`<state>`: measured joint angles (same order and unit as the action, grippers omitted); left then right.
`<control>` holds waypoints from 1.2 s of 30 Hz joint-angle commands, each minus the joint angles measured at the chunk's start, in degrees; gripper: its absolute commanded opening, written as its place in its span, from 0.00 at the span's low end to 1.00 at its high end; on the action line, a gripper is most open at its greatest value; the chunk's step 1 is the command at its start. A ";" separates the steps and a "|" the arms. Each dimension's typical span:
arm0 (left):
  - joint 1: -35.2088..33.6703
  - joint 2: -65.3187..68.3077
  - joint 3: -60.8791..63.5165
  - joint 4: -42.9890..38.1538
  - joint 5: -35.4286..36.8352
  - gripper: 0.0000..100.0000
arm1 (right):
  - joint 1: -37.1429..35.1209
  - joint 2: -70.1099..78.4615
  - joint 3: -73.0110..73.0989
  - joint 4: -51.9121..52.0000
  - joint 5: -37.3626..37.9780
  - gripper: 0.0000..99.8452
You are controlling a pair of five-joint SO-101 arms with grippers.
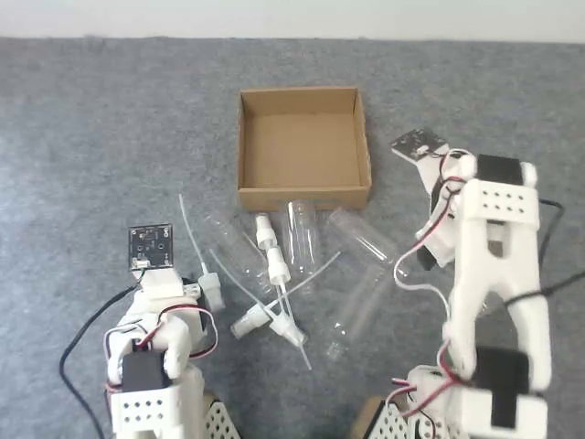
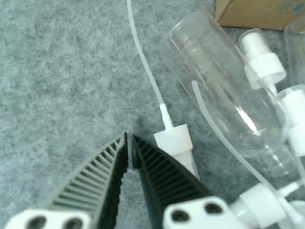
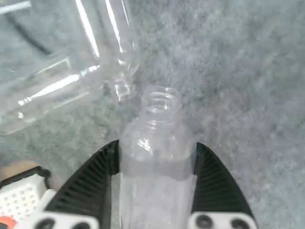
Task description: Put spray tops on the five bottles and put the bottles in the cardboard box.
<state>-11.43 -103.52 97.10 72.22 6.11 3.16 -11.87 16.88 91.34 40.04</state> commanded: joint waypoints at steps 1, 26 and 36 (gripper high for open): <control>-0.09 -0.79 -0.57 0.26 -0.26 0.01 | -3.56 -8.66 -2.99 3.03 -3.78 0.08; 0.18 -0.79 -0.57 0.18 -0.26 0.01 | -30.11 -33.71 1.67 -4.26 -29.89 0.08; 7.82 -0.79 -0.57 0.26 -0.26 0.01 | -29.76 -47.87 19.25 -17.19 -29.45 0.08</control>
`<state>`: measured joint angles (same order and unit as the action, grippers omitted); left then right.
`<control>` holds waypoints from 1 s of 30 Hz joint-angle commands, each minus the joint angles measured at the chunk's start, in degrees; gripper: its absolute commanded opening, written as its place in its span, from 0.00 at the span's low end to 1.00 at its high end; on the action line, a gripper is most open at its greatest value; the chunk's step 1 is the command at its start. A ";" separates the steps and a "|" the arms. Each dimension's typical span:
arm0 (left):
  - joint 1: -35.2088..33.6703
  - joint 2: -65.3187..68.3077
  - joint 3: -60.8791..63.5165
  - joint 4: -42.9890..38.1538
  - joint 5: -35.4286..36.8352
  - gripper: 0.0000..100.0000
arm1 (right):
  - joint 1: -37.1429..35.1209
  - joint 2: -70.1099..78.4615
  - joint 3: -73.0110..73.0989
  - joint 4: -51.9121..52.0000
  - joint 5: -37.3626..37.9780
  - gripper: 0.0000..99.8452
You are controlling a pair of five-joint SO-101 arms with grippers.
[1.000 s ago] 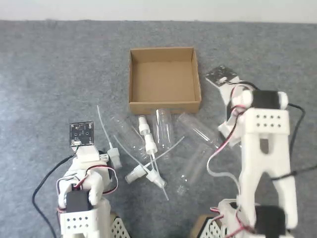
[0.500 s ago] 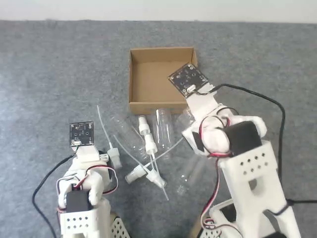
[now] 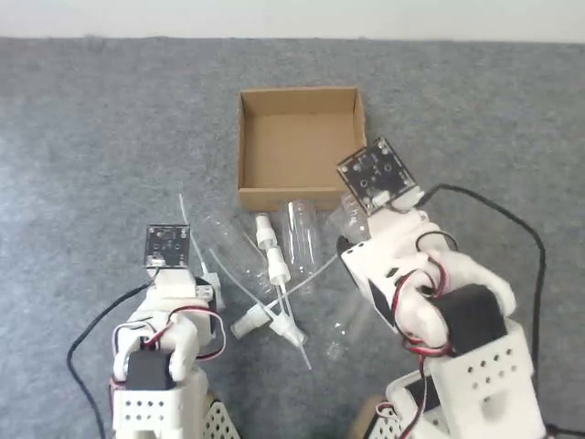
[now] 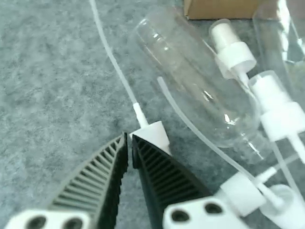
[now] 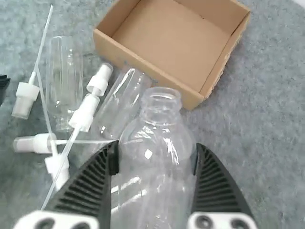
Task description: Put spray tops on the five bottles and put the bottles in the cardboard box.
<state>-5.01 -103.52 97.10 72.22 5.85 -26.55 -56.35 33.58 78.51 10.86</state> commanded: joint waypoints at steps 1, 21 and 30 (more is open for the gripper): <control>1.76 -0.79 -0.57 0.26 -0.26 0.01 | -0.04 -3.91 3.96 -5.49 -0.44 0.08; 1.14 -0.53 -22.90 2.55 -29.63 0.06 | 5.85 -10.15 13.71 -13.05 -5.36 0.08; -4.13 2.46 -29.49 4.92 -28.04 0.17 | 5.93 -10.15 14.33 -13.05 -5.98 0.08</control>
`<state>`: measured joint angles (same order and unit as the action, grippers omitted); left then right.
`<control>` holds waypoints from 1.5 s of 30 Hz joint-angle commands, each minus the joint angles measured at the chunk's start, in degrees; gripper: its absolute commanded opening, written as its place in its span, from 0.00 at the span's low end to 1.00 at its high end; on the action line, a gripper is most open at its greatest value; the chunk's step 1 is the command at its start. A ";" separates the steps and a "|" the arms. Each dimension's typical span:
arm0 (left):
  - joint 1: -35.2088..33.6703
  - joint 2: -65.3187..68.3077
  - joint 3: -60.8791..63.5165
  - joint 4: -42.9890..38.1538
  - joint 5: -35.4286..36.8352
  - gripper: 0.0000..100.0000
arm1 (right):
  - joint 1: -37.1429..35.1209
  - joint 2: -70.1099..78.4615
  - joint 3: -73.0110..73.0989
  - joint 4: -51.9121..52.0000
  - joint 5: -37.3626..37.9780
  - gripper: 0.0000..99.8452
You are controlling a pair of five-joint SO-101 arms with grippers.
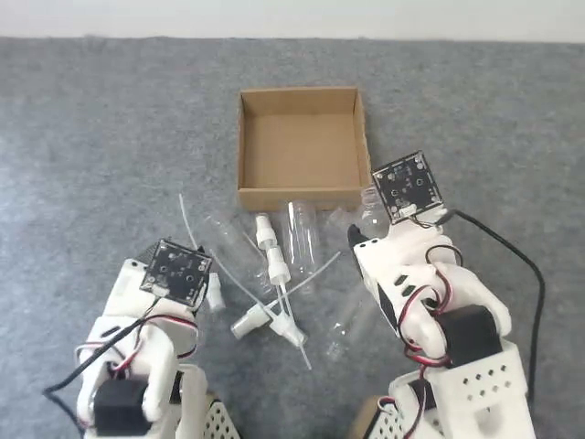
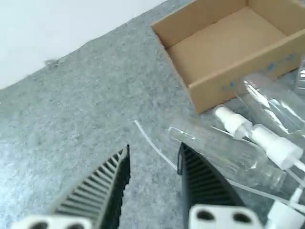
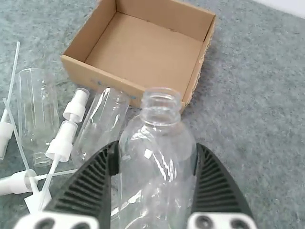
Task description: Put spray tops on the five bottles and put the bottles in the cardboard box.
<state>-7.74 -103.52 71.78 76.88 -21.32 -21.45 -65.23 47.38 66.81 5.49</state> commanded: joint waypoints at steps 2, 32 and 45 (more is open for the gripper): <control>-2.11 7.38 -5.58 0.26 -0.97 0.17 | 0.84 -1.27 0.53 -1.36 -0.62 0.08; -6.95 74.90 -20.88 -15.38 9.67 0.17 | 0.84 -1.19 2.37 -2.95 -0.26 0.08; -6.86 89.23 -20.53 -29.27 16.53 0.17 | 0.84 -1.19 2.37 -2.95 -0.18 0.08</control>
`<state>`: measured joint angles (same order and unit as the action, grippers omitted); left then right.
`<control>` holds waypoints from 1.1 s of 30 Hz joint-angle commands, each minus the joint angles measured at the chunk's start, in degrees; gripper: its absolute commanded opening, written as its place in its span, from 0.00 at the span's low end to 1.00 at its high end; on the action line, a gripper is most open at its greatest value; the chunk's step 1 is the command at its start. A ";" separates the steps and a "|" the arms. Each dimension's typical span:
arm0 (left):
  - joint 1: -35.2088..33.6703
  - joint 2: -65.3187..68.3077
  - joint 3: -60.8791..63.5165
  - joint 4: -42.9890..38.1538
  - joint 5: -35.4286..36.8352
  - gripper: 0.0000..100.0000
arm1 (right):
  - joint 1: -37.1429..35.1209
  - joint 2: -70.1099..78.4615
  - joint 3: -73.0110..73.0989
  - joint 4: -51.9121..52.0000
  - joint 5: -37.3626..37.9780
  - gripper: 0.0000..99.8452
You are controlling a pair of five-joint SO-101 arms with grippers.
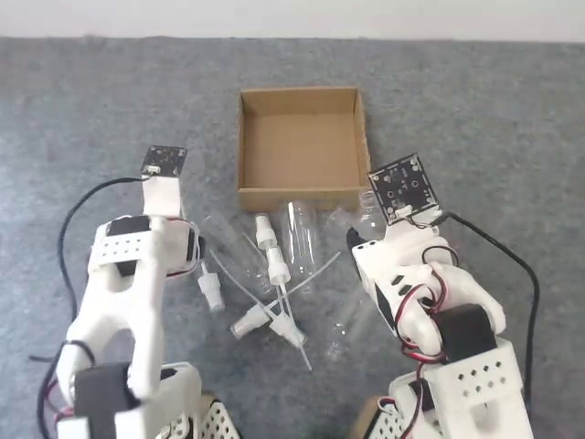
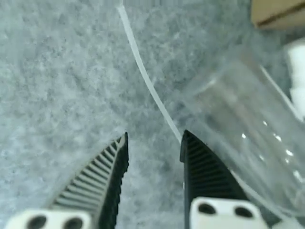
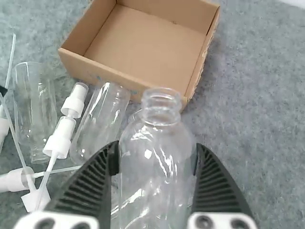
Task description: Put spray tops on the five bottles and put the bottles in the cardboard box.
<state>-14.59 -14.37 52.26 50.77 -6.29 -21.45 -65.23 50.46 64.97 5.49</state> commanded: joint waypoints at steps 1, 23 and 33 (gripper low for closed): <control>0.00 0.53 -1.10 -3.52 1.76 0.17 | 0.84 -1.19 -0.70 -1.10 -0.18 0.08; -11.78 14.15 -14.73 6.68 1.49 0.05 | 0.84 -1.19 -0.62 -1.01 -0.18 0.08; -22.86 14.15 -17.63 11.34 -7.03 0.05 | 0.84 -1.19 -0.62 -1.10 -0.18 0.08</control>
<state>-35.16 0.40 38.20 61.14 -11.03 -21.54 -65.23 50.46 64.97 5.49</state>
